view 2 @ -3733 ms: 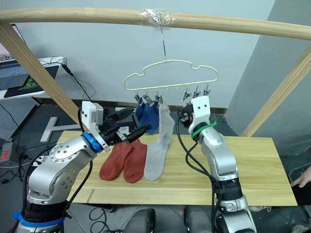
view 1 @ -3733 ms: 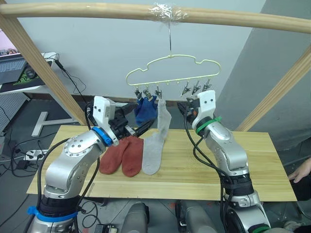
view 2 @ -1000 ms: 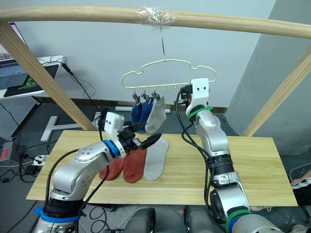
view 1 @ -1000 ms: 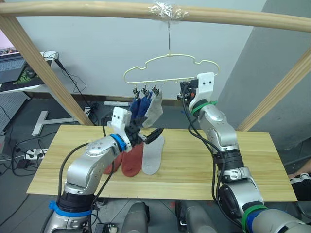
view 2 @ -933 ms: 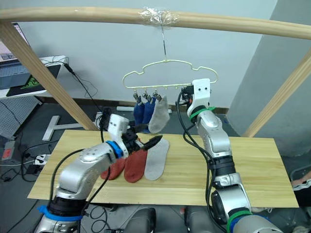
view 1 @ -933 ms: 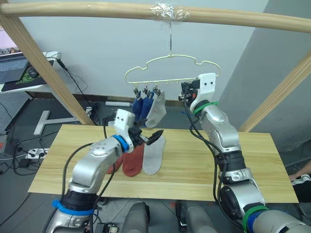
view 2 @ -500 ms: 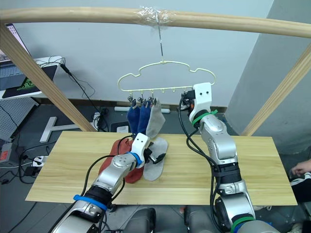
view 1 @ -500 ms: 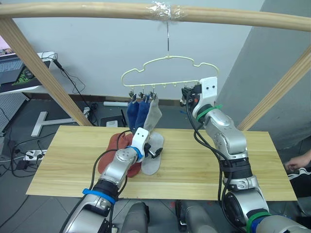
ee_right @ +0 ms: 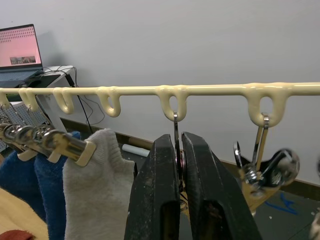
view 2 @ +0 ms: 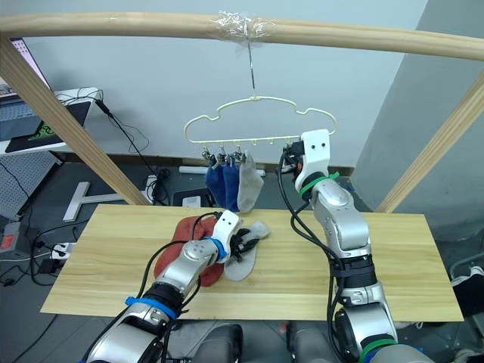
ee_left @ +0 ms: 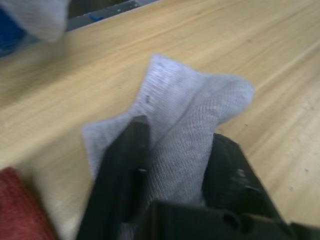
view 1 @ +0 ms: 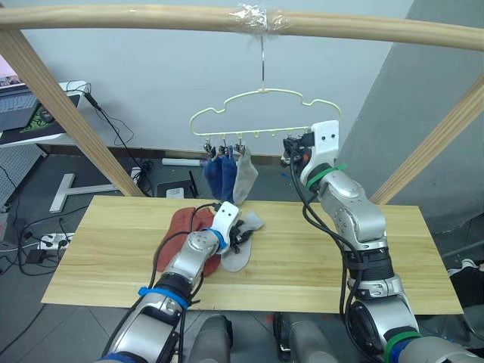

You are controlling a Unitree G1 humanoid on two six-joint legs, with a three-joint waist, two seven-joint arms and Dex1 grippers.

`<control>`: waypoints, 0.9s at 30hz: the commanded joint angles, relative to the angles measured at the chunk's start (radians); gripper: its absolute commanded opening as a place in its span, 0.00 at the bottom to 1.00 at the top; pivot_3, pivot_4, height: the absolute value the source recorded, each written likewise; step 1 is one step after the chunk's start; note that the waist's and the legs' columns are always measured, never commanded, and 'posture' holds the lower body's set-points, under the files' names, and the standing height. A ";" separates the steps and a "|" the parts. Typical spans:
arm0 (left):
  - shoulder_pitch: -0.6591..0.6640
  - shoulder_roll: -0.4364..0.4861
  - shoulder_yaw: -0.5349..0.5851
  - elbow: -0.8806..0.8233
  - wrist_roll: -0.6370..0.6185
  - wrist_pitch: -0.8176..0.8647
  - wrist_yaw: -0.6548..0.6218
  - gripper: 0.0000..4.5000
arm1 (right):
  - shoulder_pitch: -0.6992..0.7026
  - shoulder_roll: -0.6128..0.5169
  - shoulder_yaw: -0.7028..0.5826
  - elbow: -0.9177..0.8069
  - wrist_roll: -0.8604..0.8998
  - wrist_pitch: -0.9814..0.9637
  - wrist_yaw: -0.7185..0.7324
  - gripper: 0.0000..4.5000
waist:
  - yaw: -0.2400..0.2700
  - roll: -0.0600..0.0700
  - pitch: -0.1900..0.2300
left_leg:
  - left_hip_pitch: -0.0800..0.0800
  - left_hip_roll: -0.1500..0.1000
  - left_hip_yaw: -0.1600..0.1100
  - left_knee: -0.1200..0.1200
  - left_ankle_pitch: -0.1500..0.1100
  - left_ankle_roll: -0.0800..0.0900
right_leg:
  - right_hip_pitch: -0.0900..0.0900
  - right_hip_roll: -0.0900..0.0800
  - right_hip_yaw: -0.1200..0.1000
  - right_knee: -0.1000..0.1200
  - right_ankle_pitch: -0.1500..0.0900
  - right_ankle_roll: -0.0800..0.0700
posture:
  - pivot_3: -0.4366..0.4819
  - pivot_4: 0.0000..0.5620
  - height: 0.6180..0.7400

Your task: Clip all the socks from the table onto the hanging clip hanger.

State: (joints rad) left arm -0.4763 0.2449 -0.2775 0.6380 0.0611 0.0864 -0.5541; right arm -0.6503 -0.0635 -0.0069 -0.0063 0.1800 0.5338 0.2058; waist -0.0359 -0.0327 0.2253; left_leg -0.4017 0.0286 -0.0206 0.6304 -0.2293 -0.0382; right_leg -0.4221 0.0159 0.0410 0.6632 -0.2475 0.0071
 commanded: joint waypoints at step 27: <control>0.136 -0.135 0.151 -0.630 -0.180 -0.029 0.089 0.01 | -0.205 0.047 -0.381 -0.030 0.480 0.674 -0.155 0.00 | -0.003 0.001 0.006 | -0.001 0.000 -0.001 0.000 0.000 0.000 | 0.000 0.000 0.000 -0.002 0.000 0.000 | 0.43 0.42 1.00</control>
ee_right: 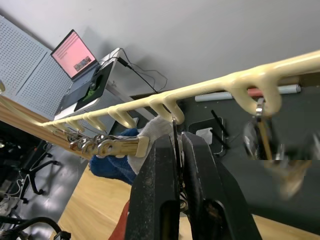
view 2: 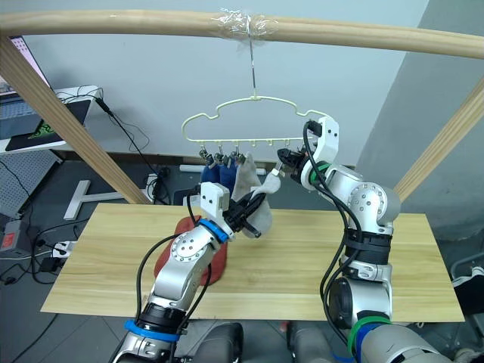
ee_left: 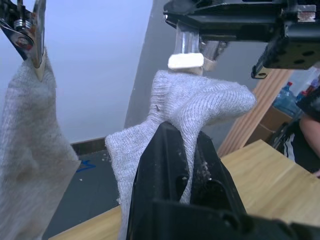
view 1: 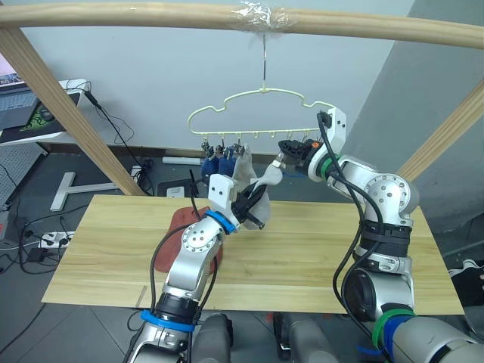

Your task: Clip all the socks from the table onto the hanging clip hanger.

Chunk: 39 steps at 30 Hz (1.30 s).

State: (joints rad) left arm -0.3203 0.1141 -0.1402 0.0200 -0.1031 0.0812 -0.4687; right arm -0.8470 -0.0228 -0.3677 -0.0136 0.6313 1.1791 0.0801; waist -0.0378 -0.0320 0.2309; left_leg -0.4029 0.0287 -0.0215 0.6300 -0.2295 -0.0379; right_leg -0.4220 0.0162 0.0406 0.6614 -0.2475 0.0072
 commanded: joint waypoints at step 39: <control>-0.021 0.018 0.001 -0.046 -0.066 0.026 -0.055 0.63 | 0.263 -0.190 0.199 -0.427 0.076 -0.164 0.036 1.00 | -0.018 0.001 0.001 | -0.008 0.000 -0.002 0.000 0.000 0.000 | -0.004 0.001 -0.002 -0.004 0.000 0.000 | 0.42 0.39 1.00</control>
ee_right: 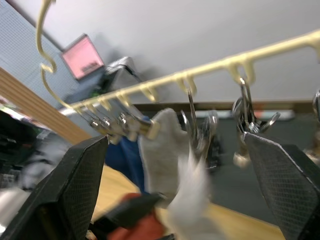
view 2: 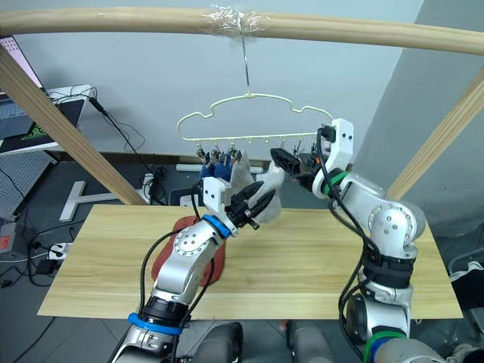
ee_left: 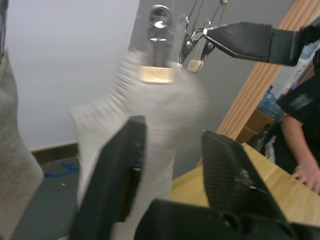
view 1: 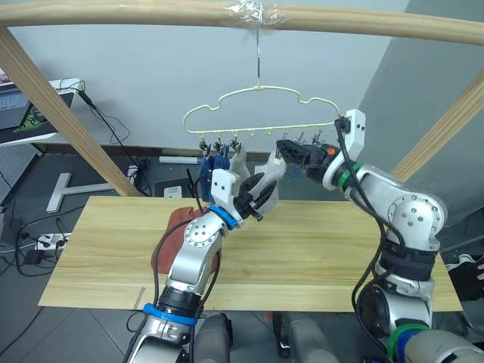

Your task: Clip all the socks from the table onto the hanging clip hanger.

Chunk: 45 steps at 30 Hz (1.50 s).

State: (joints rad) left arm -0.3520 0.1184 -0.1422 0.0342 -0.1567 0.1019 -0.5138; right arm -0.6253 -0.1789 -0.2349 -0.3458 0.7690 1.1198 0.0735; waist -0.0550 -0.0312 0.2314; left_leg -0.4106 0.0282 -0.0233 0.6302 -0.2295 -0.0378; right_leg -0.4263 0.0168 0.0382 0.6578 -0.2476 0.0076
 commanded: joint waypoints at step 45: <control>0.061 0.259 0.127 -0.350 -0.104 0.200 -0.055 1.00 | 0.011 0.098 0.240 0.413 -0.649 -0.843 -0.008 0.25 | 0.024 0.001 0.001 | 0.002 0.001 0.001 0.000 0.000 0.000 | 0.000 -0.001 0.002 0.002 0.000 0.000 | 0.52 0.42 1.00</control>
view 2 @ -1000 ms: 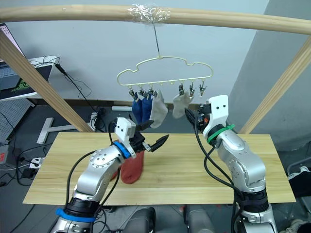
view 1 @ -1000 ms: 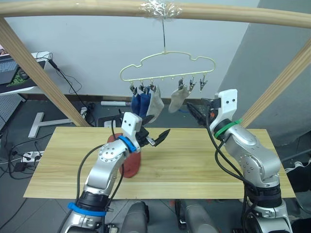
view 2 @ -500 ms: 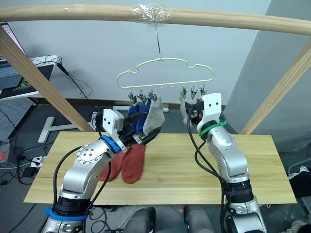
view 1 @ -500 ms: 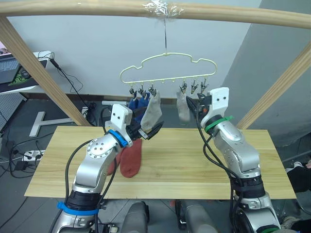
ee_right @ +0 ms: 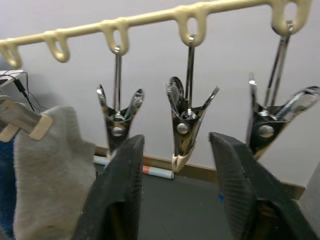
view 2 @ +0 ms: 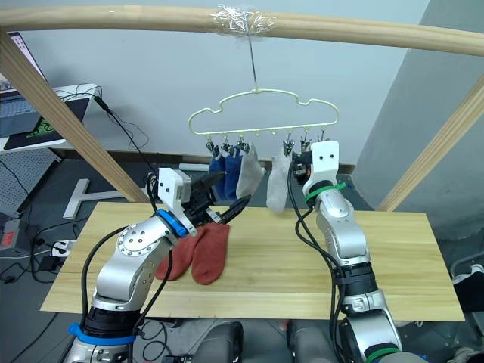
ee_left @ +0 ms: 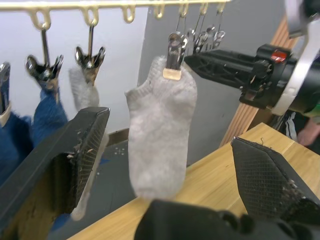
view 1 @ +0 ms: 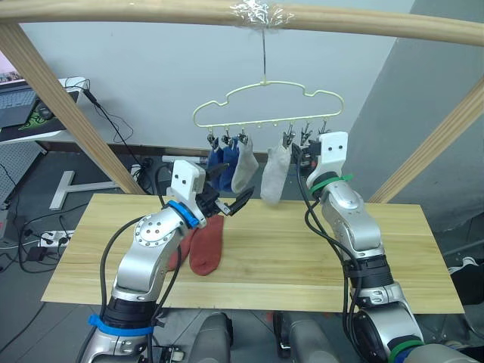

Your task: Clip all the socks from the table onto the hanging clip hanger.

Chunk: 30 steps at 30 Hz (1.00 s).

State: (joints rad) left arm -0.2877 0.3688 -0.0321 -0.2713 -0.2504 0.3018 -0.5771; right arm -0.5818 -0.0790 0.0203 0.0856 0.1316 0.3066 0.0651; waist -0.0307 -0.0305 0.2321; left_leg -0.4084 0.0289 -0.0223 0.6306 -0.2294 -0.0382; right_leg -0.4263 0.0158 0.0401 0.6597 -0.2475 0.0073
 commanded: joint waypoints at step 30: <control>-0.098 0.004 0.021 -0.089 -0.055 0.054 0.005 1.00 | -0.145 0.003 -0.031 0.114 -0.044 -0.131 0.007 0.25 | 0.000 0.000 0.000 | 0.001 0.000 0.000 0.000 0.000 0.000 | 0.000 0.000 0.000 0.002 0.000 0.000 | 0.52 0.40 1.00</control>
State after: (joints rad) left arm -0.3714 0.3699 -0.0312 -0.3121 -0.2863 0.3616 -0.5772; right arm -0.7008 -0.0725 0.0008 0.2190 0.0928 0.2017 0.0660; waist -0.0307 -0.0304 0.2322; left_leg -0.4079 0.0289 -0.0224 0.6308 -0.2293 -0.0382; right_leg -0.4263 0.0159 0.0400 0.6616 -0.2474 0.0071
